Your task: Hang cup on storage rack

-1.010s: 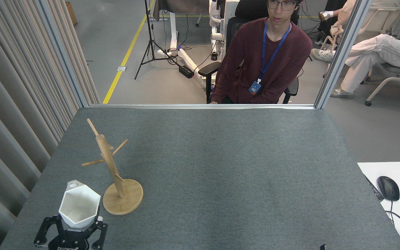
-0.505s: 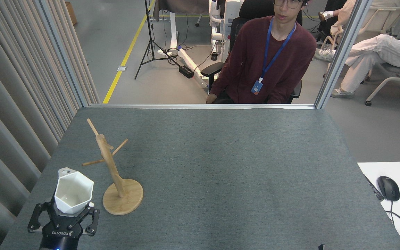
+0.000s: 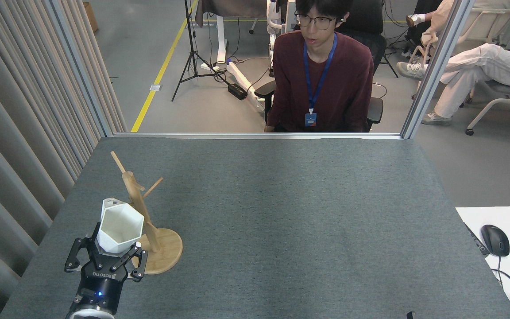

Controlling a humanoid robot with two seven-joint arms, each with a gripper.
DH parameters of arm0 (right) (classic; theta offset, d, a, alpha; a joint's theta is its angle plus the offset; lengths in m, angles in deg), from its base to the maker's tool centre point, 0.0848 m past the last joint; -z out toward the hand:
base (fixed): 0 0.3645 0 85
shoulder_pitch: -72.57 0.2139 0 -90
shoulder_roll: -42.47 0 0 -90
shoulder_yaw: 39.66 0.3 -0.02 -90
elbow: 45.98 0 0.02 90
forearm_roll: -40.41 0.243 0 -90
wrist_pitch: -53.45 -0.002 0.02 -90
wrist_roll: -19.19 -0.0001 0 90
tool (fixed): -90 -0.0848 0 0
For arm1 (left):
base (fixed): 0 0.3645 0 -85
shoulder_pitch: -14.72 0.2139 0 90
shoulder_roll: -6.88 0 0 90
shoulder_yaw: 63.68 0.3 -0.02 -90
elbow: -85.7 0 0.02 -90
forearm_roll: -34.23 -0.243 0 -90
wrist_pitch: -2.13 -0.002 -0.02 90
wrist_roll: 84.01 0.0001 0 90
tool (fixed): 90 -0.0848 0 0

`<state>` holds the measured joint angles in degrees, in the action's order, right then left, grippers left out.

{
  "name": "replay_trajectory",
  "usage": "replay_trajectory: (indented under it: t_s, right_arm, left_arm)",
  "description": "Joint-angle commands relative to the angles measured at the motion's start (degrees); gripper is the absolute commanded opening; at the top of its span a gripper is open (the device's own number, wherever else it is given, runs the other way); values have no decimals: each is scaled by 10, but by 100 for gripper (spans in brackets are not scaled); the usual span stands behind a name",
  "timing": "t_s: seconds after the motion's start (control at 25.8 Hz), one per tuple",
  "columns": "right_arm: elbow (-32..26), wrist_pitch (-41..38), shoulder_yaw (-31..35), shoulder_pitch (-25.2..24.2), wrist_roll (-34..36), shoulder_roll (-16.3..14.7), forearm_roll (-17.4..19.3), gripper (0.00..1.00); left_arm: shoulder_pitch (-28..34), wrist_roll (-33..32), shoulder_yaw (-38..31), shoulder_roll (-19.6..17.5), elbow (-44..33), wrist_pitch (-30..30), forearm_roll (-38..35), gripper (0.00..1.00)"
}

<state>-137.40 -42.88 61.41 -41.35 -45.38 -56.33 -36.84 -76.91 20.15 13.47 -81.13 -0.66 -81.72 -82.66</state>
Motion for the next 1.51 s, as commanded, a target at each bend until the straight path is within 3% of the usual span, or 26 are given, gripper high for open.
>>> replay_trajectory:
  t_s: [0.0, 0.04, 0.08, 0.12, 0.27, 0.7, 1.01, 1.2, 1.48]
  right_arm:
    - [2, 0, 0, 0, 5, 0, 0, 99]
    - [4, 0, 0, 1, 5, 1, 0, 99]
    - [5, 0, 0, 1, 5, 2, 0, 99]
    - [5, 0, 0, 2, 6, 2, 0, 99]
    - [6, -1, 0, 2, 7, 1, 0, 99]
    - [10, 0, -2, 2, 9, 1, 0, 99]
    - [10, -2, -3, 2, 10, -2, 0, 99]
    - [9, -3, -3, -3, 10, 1, 0, 99]
    - [4, -5, -2, -8, 10, -3, -18, 99]
  left_arm:
    - [-3, 2, 9, 0, 4, 0, -5, 38]
    - [-1, 2, 20, -1, 4, 0, -5, 55]
    - [-1, 8, 29, -1, 5, 0, -5, 88]
    - [0, 13, 35, -1, 5, 1, -3, 100]
    - [2, 15, 35, 20, 2, 5, 3, 100]
    - [65, 16, 30, 21, 0, 6, 10, 100]
    - [134, 16, -8, 4, -43, 11, 159, 100]
    - [188, 6, -10, -23, -101, 115, 310, 100]
    - [208, 5, -9, -34, -105, 207, 362, 100]
